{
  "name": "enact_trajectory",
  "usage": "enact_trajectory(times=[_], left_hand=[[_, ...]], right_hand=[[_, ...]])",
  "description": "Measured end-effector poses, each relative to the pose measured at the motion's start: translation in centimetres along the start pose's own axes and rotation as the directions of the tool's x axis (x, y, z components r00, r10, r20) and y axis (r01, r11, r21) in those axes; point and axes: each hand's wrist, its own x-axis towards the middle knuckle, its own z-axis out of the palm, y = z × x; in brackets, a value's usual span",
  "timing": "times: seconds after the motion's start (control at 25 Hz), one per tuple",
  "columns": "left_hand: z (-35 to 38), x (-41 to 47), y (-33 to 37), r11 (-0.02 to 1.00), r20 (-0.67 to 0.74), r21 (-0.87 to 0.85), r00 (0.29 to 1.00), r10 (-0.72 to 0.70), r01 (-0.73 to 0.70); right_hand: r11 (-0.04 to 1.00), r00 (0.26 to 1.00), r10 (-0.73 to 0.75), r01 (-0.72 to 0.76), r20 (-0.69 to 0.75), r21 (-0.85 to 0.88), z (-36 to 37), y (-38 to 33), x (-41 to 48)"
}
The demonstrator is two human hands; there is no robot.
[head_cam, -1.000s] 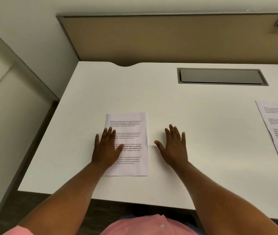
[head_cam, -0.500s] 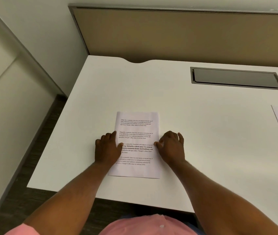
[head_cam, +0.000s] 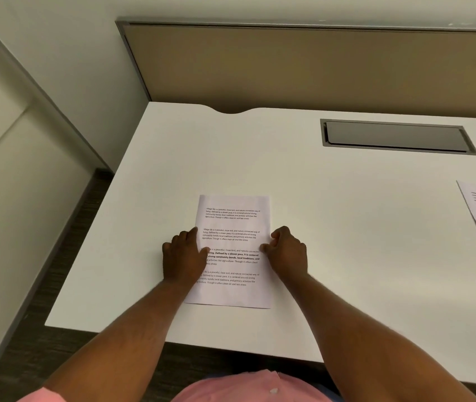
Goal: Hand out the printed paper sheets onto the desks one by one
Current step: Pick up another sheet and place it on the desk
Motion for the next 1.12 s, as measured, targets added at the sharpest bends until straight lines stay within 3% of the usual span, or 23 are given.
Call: enact_trajectory(times=[0.2,0.48,0.8,1.12], left_hand=[[0.0,-0.1,0.1,0.999,-0.01,-0.045,1.0,-0.025,0.025],[-0.3,0.6,0.4,0.93,-0.022,-0.319,0.98,-0.199,0.182],[-1.0,2.0,3.1,0.879,-0.072,-0.451,0.975,-0.21,0.156],[-1.2,2.7,11.6,0.594,0.022,-0.76,0.924,-0.383,0.265]], right_hand=[[0.962,0.991,0.131,-0.132,0.024,0.237,0.5,-0.6,0.3],[0.913,0.989,0.144,-0.127,-0.016,0.388,-0.7,0.0,0.9],[0.757,0.979,0.203,-0.164,0.012,0.632,-3.8,1.4,1.8],[0.678,0.983,0.186,-0.138,0.014,0.722,-10.4,5.4,4.0]])
